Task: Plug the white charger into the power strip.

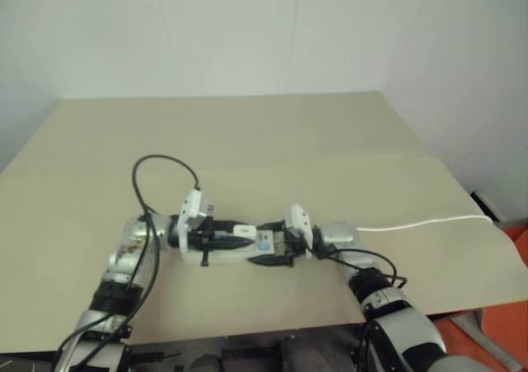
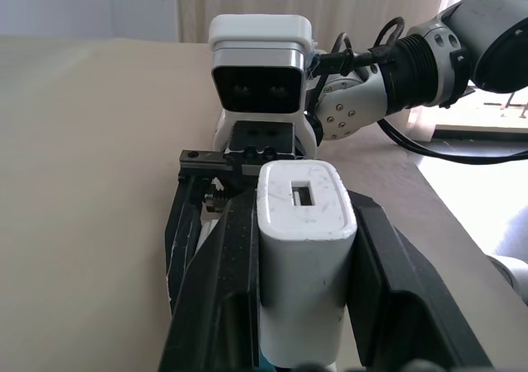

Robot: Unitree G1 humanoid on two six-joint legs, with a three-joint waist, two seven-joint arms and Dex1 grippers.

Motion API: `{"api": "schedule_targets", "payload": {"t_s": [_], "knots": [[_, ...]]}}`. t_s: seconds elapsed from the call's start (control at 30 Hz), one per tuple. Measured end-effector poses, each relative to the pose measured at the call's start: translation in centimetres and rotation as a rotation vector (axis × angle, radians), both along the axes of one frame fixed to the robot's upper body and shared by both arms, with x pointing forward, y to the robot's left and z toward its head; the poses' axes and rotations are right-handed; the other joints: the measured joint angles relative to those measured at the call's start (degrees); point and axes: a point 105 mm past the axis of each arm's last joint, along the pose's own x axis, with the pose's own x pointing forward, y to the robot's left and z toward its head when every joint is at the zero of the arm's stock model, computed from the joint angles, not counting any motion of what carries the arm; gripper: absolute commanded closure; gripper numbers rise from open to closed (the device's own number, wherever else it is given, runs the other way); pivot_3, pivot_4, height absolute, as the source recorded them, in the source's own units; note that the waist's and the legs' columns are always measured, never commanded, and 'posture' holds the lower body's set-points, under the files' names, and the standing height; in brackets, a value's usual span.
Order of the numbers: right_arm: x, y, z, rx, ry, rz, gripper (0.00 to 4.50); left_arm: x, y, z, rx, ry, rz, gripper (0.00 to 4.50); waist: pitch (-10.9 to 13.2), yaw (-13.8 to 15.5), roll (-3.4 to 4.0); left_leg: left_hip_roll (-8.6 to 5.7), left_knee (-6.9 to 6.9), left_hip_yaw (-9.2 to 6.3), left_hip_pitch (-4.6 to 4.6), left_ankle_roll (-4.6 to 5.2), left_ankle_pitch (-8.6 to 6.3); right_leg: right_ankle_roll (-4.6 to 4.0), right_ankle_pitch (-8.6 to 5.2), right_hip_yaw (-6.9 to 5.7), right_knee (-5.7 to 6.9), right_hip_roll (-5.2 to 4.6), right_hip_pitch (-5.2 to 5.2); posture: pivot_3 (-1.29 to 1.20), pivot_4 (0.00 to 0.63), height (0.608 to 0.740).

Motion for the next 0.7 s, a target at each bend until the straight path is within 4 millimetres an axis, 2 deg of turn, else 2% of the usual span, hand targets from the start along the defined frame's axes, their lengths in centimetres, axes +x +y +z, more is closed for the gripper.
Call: {"api": "schedule_targets", "payload": {"t_s": [0.7], "knots": [[0.0, -0.2, -0.1, -0.007, 0.000, -0.007, 1.07, 0.4, 0.3, -1.4, 0.015, -0.003, -0.004, 3.49, -0.04, 0.05, -0.01, 0.00, -0.04, 0.00, 0.03, 0.00, 0.00, 0.11, -0.07, 0.00, -0.03, 0.01, 0.03, 0.00, 0.150, 0.740]]}}
